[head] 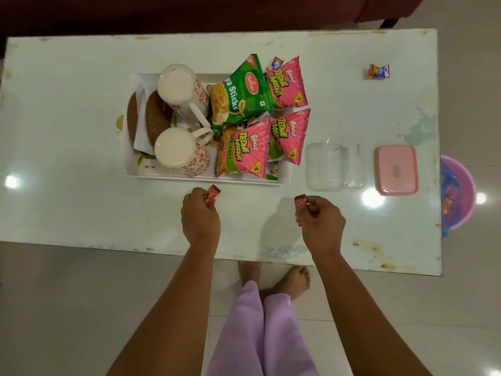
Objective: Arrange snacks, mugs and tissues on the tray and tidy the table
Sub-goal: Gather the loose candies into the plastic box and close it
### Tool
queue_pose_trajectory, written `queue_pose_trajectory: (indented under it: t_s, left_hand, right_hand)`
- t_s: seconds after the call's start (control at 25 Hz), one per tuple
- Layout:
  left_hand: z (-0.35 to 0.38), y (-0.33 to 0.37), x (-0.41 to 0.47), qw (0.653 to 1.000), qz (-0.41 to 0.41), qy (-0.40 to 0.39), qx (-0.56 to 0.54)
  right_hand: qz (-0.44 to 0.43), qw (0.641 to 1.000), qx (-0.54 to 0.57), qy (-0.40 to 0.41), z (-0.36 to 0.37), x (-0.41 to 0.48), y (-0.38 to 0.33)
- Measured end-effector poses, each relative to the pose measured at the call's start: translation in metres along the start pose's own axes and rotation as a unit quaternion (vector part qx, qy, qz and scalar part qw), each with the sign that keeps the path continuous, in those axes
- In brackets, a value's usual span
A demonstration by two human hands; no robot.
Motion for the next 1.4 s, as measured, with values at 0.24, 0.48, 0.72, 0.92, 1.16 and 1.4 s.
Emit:
queue_pose_trajectory:
  t_s: [0.24,0.48,0.72,0.92,1.16,1.4]
  left_hand:
    - [-0.009,0.072,-0.062,0.944,0.268,-0.084,-0.171]
    - [0.031,0.178,-0.094,0.935,0.321,-0.148,-0.034]
    - [0.066,0.206,-0.078,0.937,0.297,-0.158,0.093]
    - [0.060,0.214,-0.072,0.938,0.325,-0.099,0.067]
    - [0.010,0.264,0.000,0.933,0.358,0.009,-0.043]
    - [0.012,0.313,0.125,0.948,0.283,-0.128,0.069]
  right_hand:
    - [-0.023,0.988,0.031,0.147,-0.049,0.043,-0.012]
    - [-0.045,0.992,-0.072,0.094,-0.070,0.087,-0.008]
    - [-0.087,0.987,-0.113,0.079,-0.066,0.095,-0.003]
    - [-0.109,0.981,-0.126,0.104,-0.067,0.098,-0.009]
    - [-0.142,0.971,-0.135,0.139,-0.085,0.161,-0.044]
    - [-0.136,0.937,-0.322,0.003,-0.074,0.258,-0.080]
Point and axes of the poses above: each hand's wrist, its own x-axis towards the middle knuckle, its own z-axis out of the palm, y = z × x, the point moved 1 cm from there along x, towards the middle knuckle, and after that the axes turned 7 degrees about -z, right-handed, at the moved point
